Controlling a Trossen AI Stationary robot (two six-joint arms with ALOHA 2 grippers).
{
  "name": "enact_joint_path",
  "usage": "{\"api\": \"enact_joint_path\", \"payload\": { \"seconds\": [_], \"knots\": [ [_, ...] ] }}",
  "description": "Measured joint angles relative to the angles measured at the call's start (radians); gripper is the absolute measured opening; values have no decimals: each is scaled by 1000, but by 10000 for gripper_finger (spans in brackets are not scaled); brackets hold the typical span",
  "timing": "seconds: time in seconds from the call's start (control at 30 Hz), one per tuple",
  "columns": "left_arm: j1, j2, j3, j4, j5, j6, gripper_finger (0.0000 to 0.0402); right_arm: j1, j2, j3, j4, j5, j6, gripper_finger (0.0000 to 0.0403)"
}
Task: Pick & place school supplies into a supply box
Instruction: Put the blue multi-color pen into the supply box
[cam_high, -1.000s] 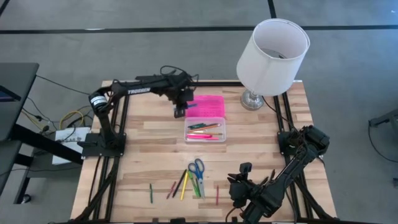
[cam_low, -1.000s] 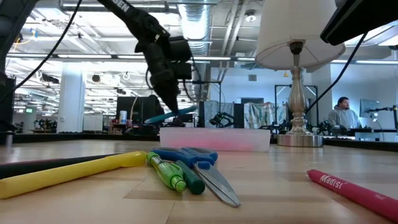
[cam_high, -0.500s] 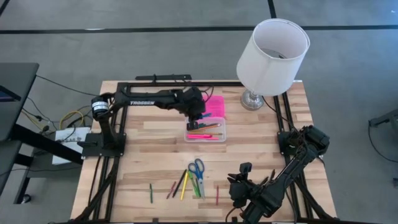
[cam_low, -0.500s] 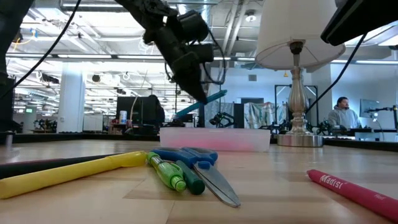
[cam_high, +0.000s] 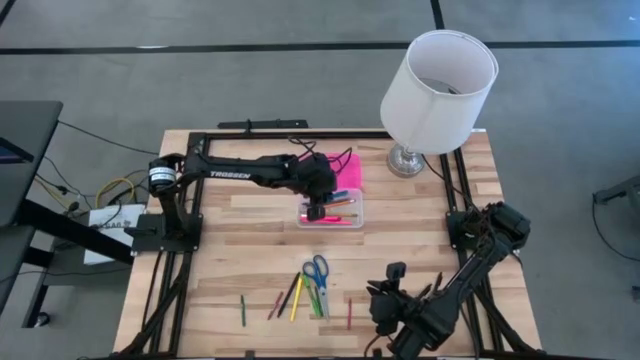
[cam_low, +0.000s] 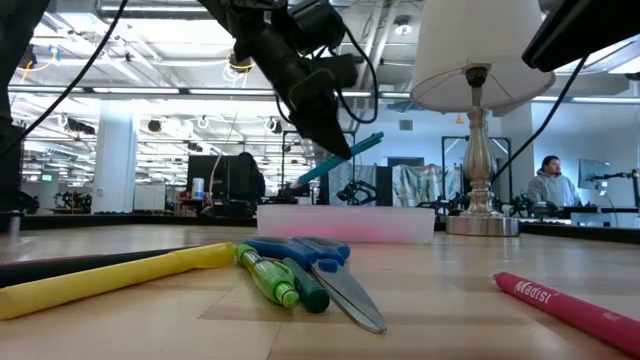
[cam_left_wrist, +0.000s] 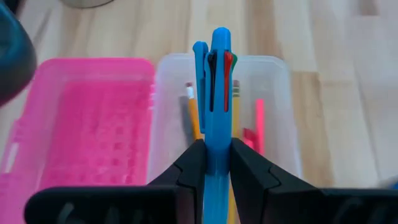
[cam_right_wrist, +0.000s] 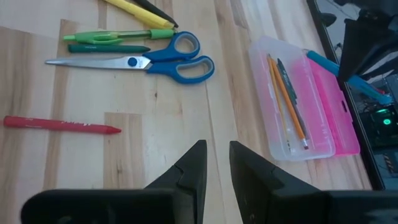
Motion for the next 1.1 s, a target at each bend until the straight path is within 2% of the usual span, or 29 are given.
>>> {"api": "enact_joint_path", "payload": {
  "seconds": [0.73, 1.1],
  "knots": [
    [-13, 3, -100, 102, -3, -54, 48, 14, 0, 0, -7, 7, 9, 63],
    [-20, 80, -101, 128, 30, -53, 48, 16, 0, 0, -21, 6, 32, 63]
  ]
}}
